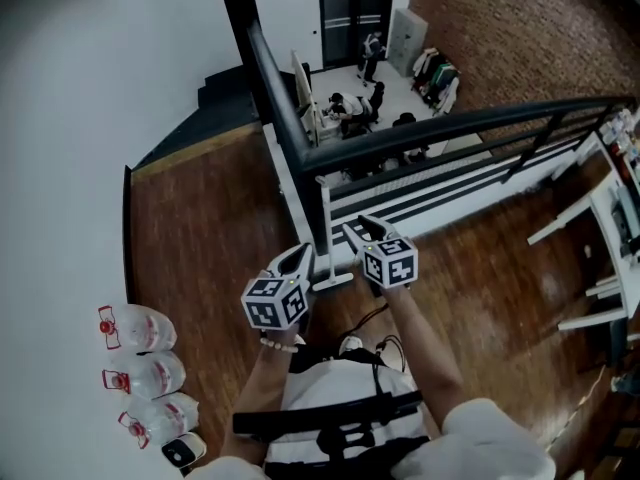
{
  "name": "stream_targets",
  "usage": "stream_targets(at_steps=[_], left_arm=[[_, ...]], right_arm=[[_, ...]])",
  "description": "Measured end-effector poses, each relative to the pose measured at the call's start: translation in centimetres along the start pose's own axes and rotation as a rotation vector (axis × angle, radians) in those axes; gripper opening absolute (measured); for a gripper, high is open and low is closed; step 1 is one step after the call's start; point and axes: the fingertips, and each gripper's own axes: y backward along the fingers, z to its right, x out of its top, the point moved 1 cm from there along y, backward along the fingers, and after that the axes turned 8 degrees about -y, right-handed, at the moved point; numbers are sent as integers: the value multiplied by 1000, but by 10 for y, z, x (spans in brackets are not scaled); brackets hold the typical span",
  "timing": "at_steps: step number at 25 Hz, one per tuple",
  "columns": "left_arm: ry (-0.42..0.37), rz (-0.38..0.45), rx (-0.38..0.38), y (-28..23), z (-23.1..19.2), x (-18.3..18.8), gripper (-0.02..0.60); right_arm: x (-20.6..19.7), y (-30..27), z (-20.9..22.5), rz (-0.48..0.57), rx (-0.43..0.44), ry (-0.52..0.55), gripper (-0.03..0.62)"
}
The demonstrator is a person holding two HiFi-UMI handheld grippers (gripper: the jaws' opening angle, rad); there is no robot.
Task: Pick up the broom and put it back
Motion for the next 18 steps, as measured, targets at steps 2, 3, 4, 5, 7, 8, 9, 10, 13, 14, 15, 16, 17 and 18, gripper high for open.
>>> stream_targets(at_steps=[2, 3, 4, 5, 7, 8, 9, 10, 13, 14, 15, 16, 17, 18], left_arm=[[2, -9, -14, -7, -7, 2, -3], [4, -13, -21, -10, -11, 2, -3], [7, -17, -26, -12, -15, 2, -3], [12, -20, -29, -14, -20, 2, -3], [20, -24, -31, -17, -31, 3, -3], [23, -25, -31, -18, -36, 4, -3], [26, -25, -30, -19, -40, 5, -3], [28, -26, -29, -19, -45, 7, -3], [30, -30, -23, -18, -58, 10, -2], [32, -31, -19, -18, -62, 11, -3], [36, -32, -16, -18, -65, 12, -3], [39, -32, -11, -18, -69, 14, -2], [42, -33, -6, -18, -73, 15, -2], [44, -32, 0, -17, -77, 16, -2]], right_arm=[[1, -20, 5, -16, -22, 15, 228], [1, -31, 8, -25, -33, 20, 235], [0, -42, 11, -33, -42, 21, 248], [-1, -53, 14, -40, -51, 20, 252], [-2, -77, 20, -51, -67, 22, 259], [-1, -89, 23, -56, -75, 26, 261], [0, -99, 25, -65, -82, 29, 261], [-1, -110, 28, -78, -92, 30, 261], [-4, -133, 35, -118, -116, 23, 259], [-4, -138, 36, -126, -121, 22, 258], [-4, -143, 38, -133, -124, 22, 258], [-5, -148, 39, -142, -125, 21, 258], [-7, -154, 40, -152, -123, 20, 257], [-9, -160, 40, -161, -120, 20, 255]])
